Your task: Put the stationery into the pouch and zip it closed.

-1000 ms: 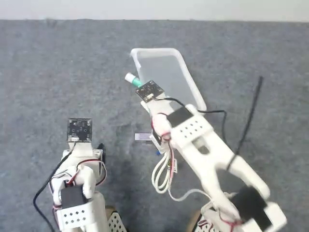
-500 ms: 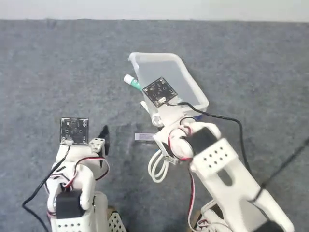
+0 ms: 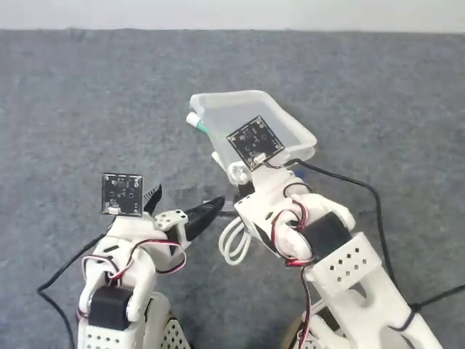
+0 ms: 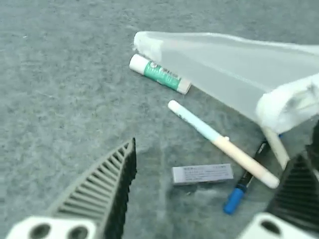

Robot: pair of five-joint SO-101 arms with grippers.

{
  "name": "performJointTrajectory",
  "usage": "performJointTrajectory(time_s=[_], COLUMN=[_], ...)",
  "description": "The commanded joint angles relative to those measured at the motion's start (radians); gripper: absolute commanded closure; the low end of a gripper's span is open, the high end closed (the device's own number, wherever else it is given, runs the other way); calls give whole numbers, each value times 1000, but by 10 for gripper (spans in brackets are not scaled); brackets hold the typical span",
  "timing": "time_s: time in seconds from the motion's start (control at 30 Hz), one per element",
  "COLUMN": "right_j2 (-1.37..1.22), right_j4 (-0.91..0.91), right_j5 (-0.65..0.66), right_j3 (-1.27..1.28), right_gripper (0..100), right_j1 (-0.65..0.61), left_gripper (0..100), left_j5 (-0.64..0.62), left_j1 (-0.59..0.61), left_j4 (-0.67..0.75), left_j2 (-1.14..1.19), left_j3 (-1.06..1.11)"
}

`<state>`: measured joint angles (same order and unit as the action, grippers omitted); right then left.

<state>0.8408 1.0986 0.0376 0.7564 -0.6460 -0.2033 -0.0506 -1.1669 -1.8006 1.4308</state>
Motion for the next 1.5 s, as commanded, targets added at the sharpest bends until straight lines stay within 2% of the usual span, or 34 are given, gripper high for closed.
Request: performJointTrajectory(time_s=[0.0,0.13,0.33,0.53,0.73,1.03,1.23,1.47], right_j2=[56,76,79,81,81,76,81,81], right_j4=[-5,21,27,28,58,77,65,44], right_j5=[0,0,0,0,28,34,34,26], right_j3=[-12,-12,-12,-12,-12,-11,20,18], right_gripper=[993,993,993,993,993,993,993,993], right_j1=[-19,-71,-81,-82,-136,-139,-137,-33], left_gripper=[577,577,577,577,581,756,894,972], left_j5=[-35,-35,-35,-14,2,14,91,89], left_j1=[-12,-17,-17,-17,-9,-8,48,81], left_j4=[66,94,112,250,272,295,318,318], left_j2=[-21,-21,-21,-20,-20,-20,-20,-20], left_j3=[-44,-12,2,122,142,150,154,151])
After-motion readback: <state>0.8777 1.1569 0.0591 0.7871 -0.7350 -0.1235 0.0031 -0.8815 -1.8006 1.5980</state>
